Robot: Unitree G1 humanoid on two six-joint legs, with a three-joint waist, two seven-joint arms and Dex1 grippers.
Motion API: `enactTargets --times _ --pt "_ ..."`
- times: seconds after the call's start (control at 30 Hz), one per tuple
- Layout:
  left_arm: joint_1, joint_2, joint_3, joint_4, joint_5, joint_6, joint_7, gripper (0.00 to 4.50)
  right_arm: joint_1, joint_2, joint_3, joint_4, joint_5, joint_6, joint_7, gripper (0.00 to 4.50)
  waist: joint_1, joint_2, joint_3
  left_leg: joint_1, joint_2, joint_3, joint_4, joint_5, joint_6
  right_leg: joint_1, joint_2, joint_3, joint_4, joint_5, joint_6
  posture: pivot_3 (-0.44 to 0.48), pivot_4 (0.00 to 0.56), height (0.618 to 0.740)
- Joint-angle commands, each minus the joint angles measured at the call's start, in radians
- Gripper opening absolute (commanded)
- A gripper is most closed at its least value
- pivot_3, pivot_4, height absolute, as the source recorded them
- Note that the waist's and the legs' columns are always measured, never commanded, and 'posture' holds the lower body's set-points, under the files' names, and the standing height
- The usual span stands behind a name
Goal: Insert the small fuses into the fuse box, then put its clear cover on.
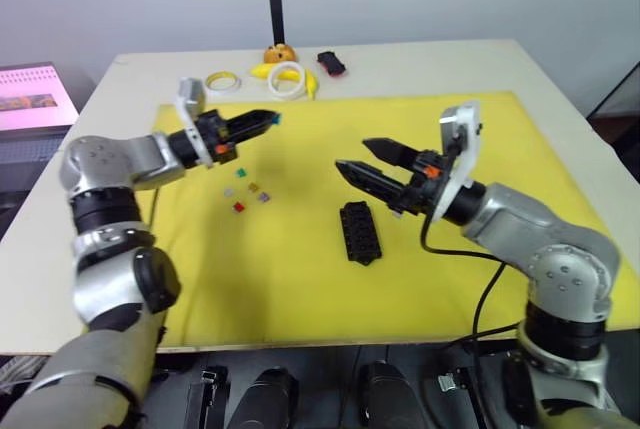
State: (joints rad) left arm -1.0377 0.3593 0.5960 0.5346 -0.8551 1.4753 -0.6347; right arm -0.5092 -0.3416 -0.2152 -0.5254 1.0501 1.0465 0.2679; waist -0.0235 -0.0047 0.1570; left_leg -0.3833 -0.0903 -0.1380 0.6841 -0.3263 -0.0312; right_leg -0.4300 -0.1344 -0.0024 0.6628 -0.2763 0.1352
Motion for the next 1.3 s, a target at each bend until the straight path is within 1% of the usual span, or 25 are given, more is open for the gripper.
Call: enactTargets --times 0.03,0.2,0.4,0.5,0.57,0.7,0.97,1.07,1.13,1.3 --pt "-0.024 -0.068 0.06 -0.128 -0.106 0.036 0.057 0.03 -0.041 0.09 -0.043 0.024 0.138 -0.013 -0.168 4.5 -0.01 0.0 0.0 0.0 0.0 0.0 0.0 0.0 0.0 0.0 0.0 0.0 0.0 0.0 0.0 0.0 0.15 0.74" --pt "-0.02 -0.171 0.09 -0.202 -0.192 0.052 0.131 0.03 -0.06 0.177 -0.054 0.073 0.274 -0.056 -0.334 4.5 -0.021 0.0 0.0 0.0 0.001 0.0 -0.001 0.0 0.0 -0.001 0.0 0.0 0.0 0.0 0.0 0.0 0.15 0.74" --pt "-0.008 -0.227 0.091 -0.232 -0.267 0.044 0.205 0.03 -0.084 0.187 -0.045 0.108 0.366 -0.116 -0.422 4.5 -0.021 0.0 0.0 0.0 0.0 0.0 -0.001 0.0 0.0 -0.001 0.0 0.0 0.0 0.0 0.0 0.0 0.15 0.74" --pt "0.0 -0.243 0.083 -0.242 -0.291 0.035 0.233 0.0 -0.096 0.183 -0.034 0.121 0.396 -0.144 -0.445 3.66 -0.02 0.0 0.0 0.0 0.0 0.0 -0.001 0.0 0.0 -0.001 0.001 0.0 0.0 0.0 0.0 0.0 0.15 0.74" --pt "0.002 -0.251 0.083 -0.236 -0.305 0.024 0.255 0.0 -0.1 0.173 -0.021 0.121 0.414 -0.151 -0.445 2.76 -0.02 0.0 0.0 0.0 0.0 0.0 -0.001 0.0 0.0 -0.001 0.001 0.001 0.0 0.0 0.0 0.0 0.15 0.74" --pt "0.001 -0.262 0.094 -0.219 -0.342 0.011 0.303 0.0 -0.094 0.16 -0.004 0.118 0.444 -0.168 -0.456 2.76 -0.02 0.0 0.0 0.0 0.0 0.0 -0.001 0.0 0.0 -0.001 0.001 0.001 0.0 0.0 0.0 0.0 0.15 0.74" --pt "0.022 -0.255 0.065 -0.226 -0.405 0.003 0.344 0.0 -0.098 0.138 0.018 0.122 0.476 -0.207 -0.465 2.76 -0.02 0.0 0.0 0.0 0.0 0.0 -0.001 0.0 0.0 -0.001 0.001 0.001 0.0 0.0 0.0 0.0 0.15 0.74" --pt "0.026 -0.255 0.052 -0.223 -0.421 -0.007 0.352 0.0 -0.103 0.132 0.018 0.125 0.492 -0.224 -0.465 1.92 -0.019 0.0 0.0 0.0 0.0 0.0 -0.001 0.0 0.0 -0.001 0.001 0.001 0.0 0.0 0.0 0.0 0.15 0.74" --pt "0.03 -0.255 0.041 -0.222 -0.428 -0.017 0.354 0.0 -0.104 0.123 0.022 0.123 0.498 -0.232 -0.464 1.07 -0.019 0.0 0.0 0.0 0.0 0.0 -0.001 0.0 0.0 -0.001 0.001 0.001 0.0 0.0 0.0 0.0 0.15 0.74" --pt "0.035 -0.252 0.023 -0.216 -0.452 -0.039 0.364 0.0 -0.1 0.1 0.043 0.114 0.498 -0.236 -0.478 1.07 -0.02 0.0 0.0 0.0 0.0 0.0 -0.001 0.0 0.0 -0.001 0.001 0.001 0.0 0.0 0.0 0.0 0.15 0.74"
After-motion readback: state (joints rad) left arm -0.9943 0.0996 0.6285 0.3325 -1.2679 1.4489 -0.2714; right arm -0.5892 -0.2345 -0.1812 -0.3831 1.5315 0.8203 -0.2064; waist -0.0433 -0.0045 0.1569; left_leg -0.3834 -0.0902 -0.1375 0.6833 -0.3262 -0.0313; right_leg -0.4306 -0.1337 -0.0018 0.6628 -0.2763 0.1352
